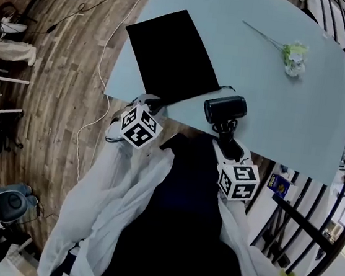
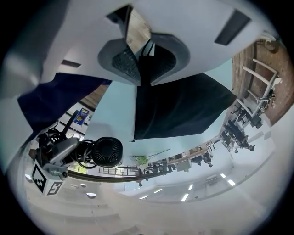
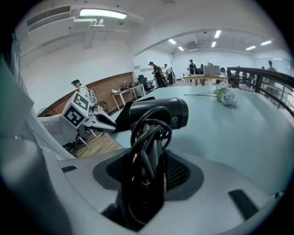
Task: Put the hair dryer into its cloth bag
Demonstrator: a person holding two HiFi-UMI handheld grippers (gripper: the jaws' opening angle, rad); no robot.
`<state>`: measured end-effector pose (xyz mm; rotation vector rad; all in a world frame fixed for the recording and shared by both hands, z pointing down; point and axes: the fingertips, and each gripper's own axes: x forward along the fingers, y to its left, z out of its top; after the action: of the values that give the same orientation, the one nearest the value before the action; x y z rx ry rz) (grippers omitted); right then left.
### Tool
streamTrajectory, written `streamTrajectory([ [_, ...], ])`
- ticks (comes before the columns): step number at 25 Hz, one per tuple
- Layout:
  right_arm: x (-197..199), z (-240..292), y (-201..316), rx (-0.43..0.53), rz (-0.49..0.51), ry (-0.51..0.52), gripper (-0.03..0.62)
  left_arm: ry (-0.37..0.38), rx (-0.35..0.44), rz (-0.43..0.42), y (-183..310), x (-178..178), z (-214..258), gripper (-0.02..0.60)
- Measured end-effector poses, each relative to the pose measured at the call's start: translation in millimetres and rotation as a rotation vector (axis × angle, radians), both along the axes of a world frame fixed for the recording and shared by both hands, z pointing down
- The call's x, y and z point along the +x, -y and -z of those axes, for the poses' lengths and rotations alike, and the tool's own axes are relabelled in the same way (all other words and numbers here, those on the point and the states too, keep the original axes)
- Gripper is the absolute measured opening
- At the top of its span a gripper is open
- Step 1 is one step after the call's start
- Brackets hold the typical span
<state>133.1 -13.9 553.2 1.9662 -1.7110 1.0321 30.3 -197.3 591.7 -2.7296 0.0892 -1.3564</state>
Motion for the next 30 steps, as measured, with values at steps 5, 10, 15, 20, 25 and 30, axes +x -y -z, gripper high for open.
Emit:
streamTrajectory([
  [5,-1,0,3,-0.002,0.009,0.000,0.213,-0.034,-0.044,0.044,5,0,5,0.041],
  [10,-9,-1,7,-0.005,0.044,-0.002,0.213,-0.117,-0.149,0.151,13,-1,16,0.029],
  [15,-18,-2,14,-0.006,0.083,-0.002,0.213,-0.217,-0.196,0.228,21,-1,30,0.028],
  [20,-28,-5,23,-0.001,0.134,0.015,0.213,-0.342,-0.238,0.308,27,2,51,0.028],
  [25,-46,-9,36,0.002,0.193,0.059,0.213,-0.406,-0.226,0.320,24,7,70,0.027],
  [30,-63,-14,48,-0.008,0.273,0.067,0.213,-0.464,-0.215,0.326,24,20,86,0.028],
])
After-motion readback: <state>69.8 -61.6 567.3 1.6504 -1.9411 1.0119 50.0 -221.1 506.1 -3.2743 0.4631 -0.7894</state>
